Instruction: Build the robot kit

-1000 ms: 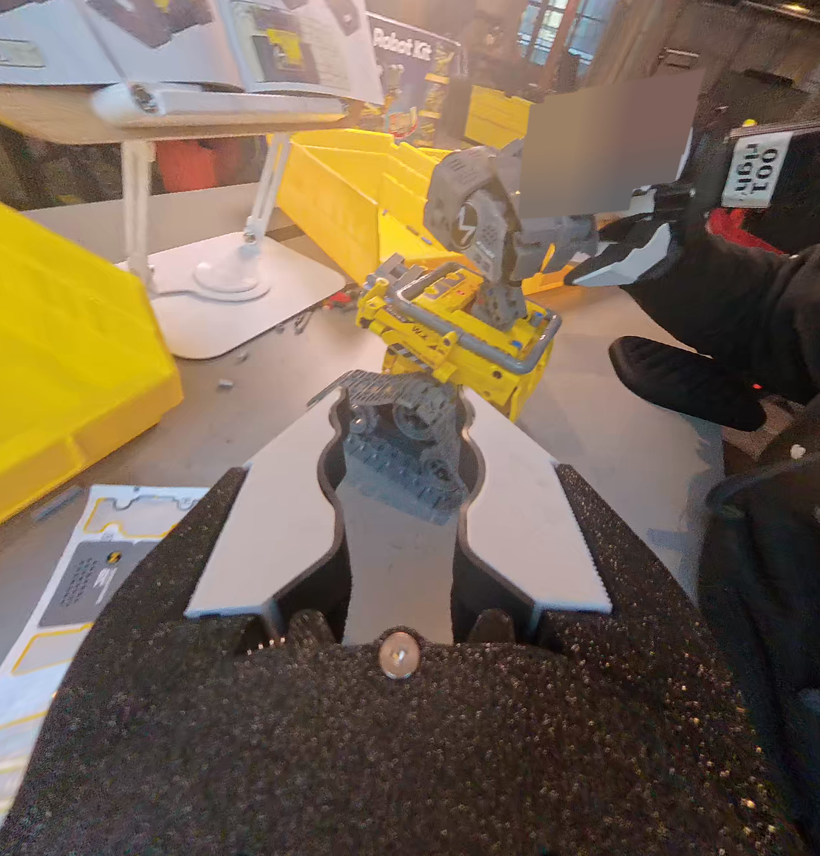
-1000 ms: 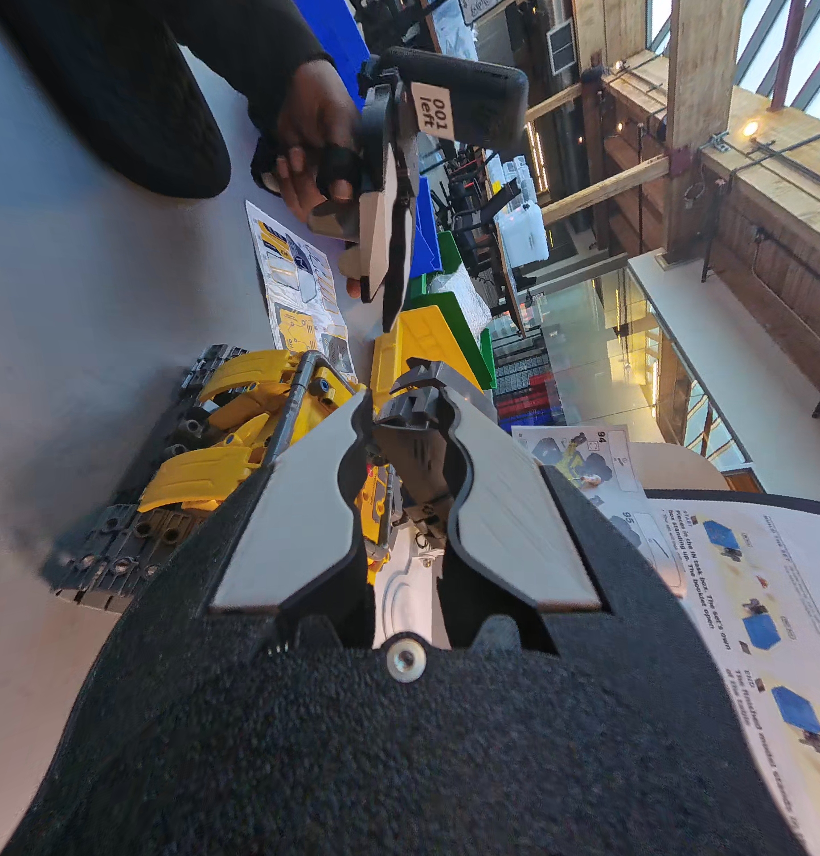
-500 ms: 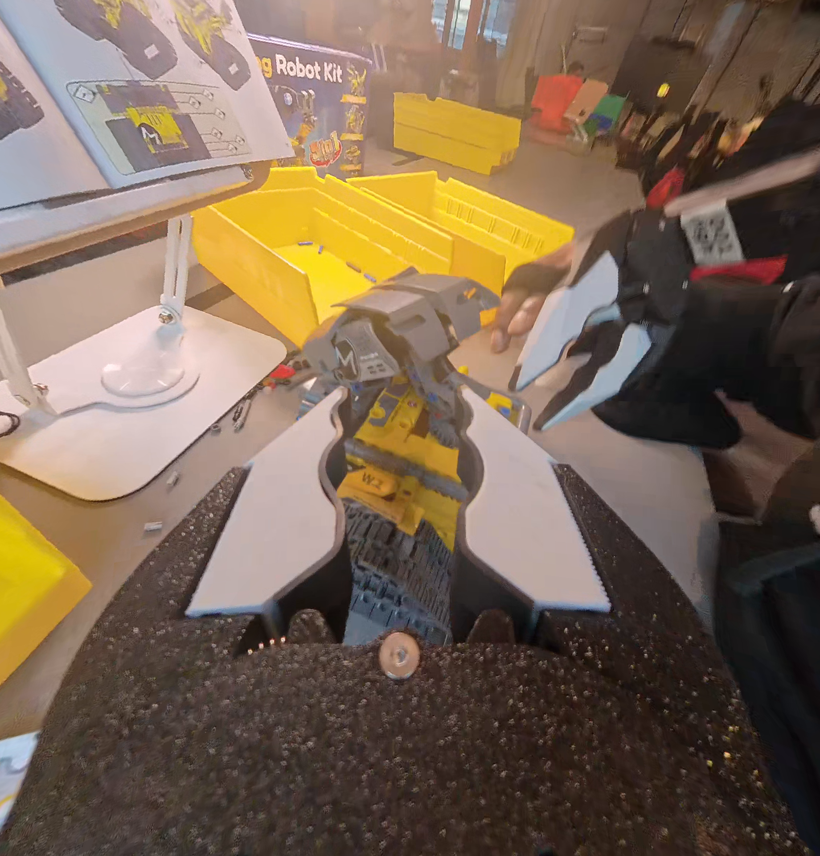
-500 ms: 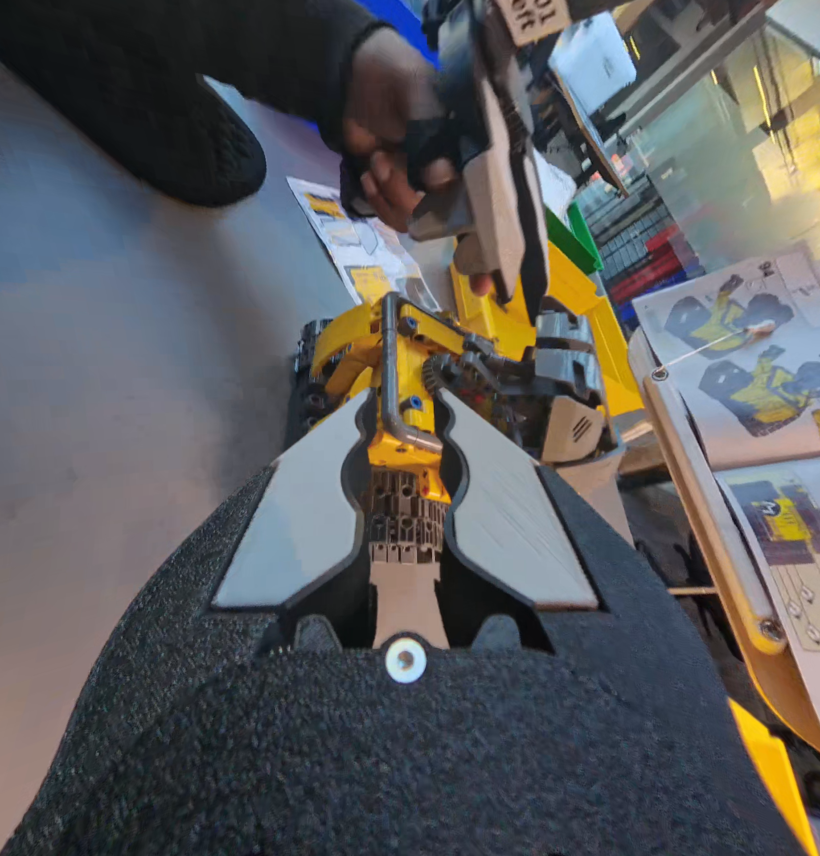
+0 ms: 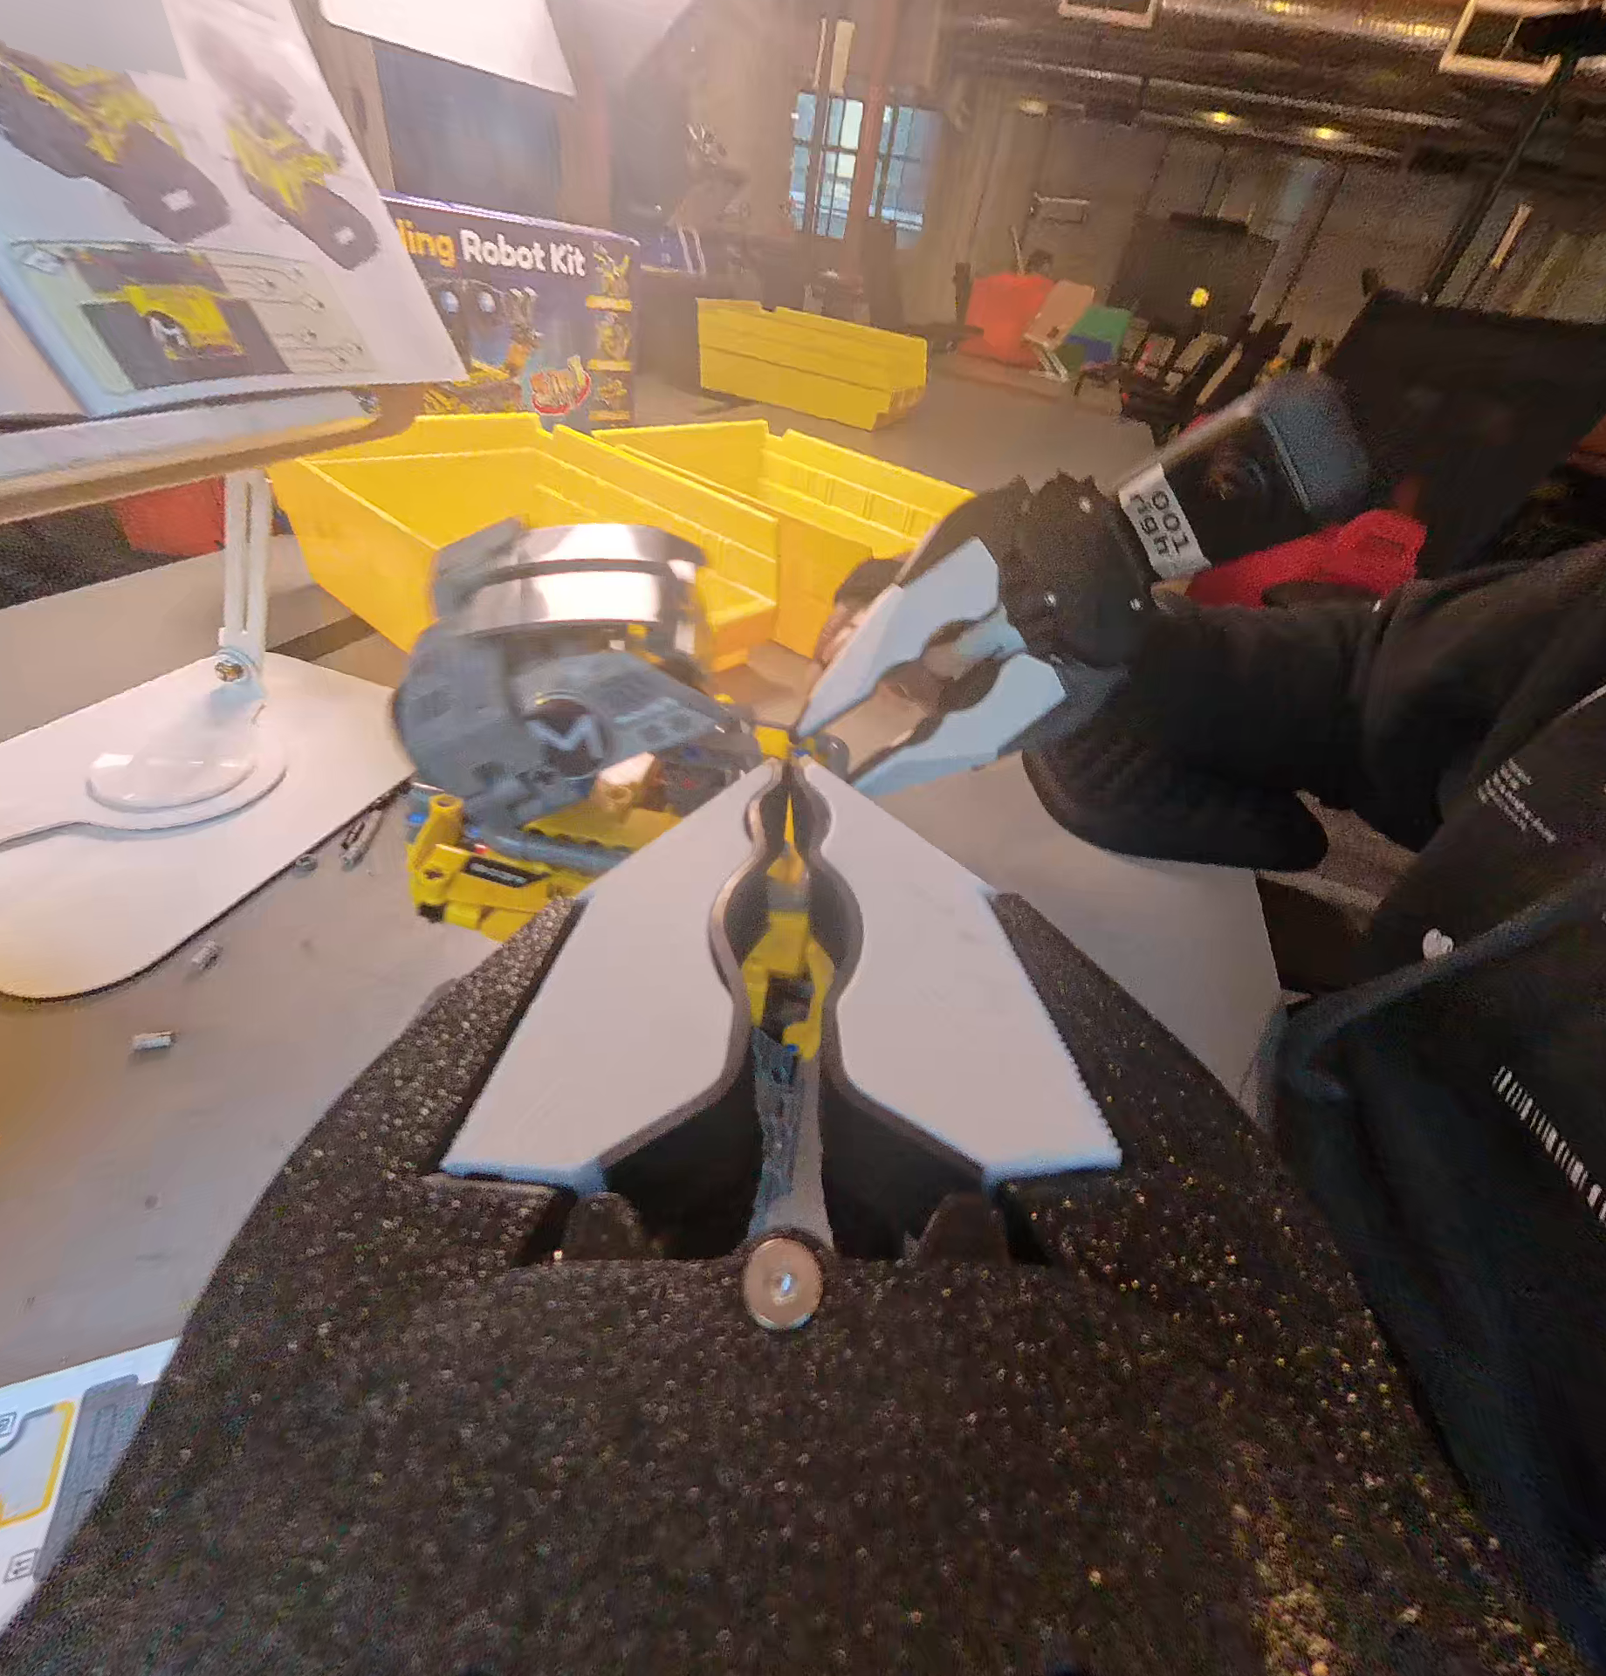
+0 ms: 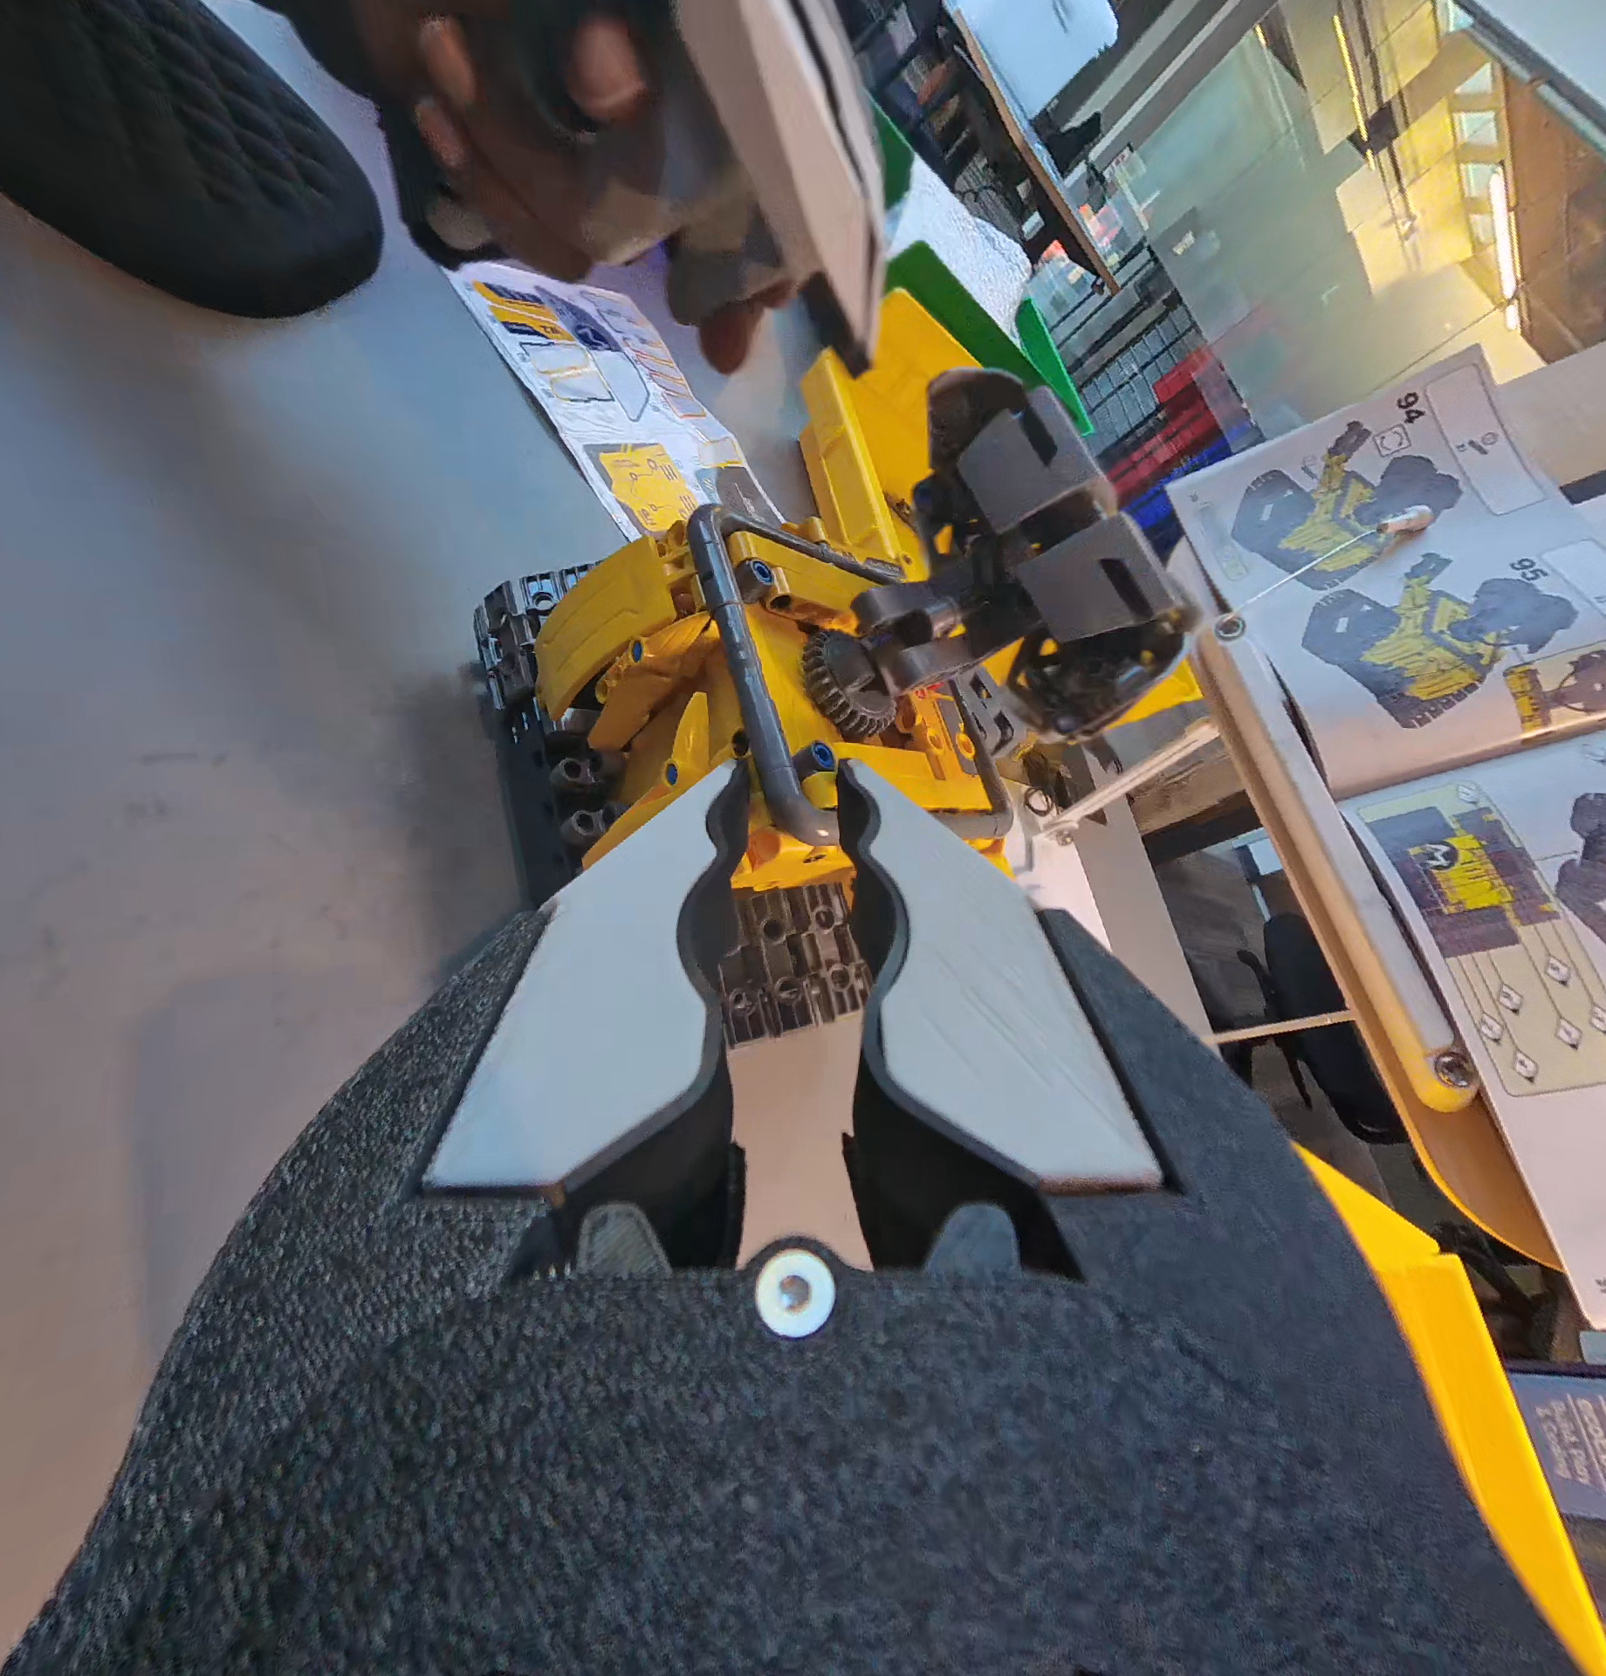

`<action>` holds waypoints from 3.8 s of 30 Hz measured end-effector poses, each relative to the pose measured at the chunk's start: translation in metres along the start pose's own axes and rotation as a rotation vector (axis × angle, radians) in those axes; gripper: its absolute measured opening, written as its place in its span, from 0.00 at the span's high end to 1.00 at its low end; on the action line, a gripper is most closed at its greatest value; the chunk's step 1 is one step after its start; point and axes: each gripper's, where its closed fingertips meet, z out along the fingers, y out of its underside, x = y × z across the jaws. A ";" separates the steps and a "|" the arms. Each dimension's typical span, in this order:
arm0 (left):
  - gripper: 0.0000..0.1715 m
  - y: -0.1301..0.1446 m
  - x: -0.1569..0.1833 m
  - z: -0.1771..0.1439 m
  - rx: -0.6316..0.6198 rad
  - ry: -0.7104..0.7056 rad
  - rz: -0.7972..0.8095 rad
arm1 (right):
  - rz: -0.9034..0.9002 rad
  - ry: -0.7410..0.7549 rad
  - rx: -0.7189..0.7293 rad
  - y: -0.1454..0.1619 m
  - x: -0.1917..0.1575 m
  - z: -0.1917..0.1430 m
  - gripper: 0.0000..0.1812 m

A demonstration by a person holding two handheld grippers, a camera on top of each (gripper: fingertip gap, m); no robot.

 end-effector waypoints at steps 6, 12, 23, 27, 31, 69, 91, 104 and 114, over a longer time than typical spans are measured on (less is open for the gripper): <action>1.00 0.024 0.006 0.008 -0.091 -0.083 0.130 | 0.111 -0.047 0.018 -0.009 0.005 -0.006 0.90; 0.79 -0.002 -0.051 -0.009 -0.013 -0.163 -0.267 | 0.575 -0.090 0.144 -0.021 0.072 -0.013 0.71; 0.78 -0.038 -0.035 0.006 0.033 -0.019 -0.245 | 0.713 -0.310 0.270 -0.035 0.072 -0.005 0.85; 0.79 -0.028 -0.013 0.006 -0.028 -0.083 0.017 | 0.528 -0.209 0.261 -0.039 0.046 -0.027 0.88; 0.78 -0.026 -0.009 0.008 -0.031 -0.128 0.100 | 0.475 -0.137 0.247 -0.038 0.037 -0.033 0.87; 0.71 -0.027 -0.045 0.006 0.031 -0.030 -0.146 | 0.182 -0.199 0.010 -0.009 -0.015 -0.013 0.89; 0.47 0.168 -0.110 -0.171 -0.794 -0.618 -0.230 | 0.168 -0.184 0.001 0.000 -0.011 -0.022 0.89; 1.00 0.152 -0.086 -0.163 -0.746 -0.600 -0.030 | 0.242 -0.205 0.141 -0.039 -0.011 -0.034 0.89; 0.67 0.140 -0.096 -0.201 -0.806 -0.744 -0.057 | 0.164 -0.259 0.094 -0.042 -0.036 -0.020 0.89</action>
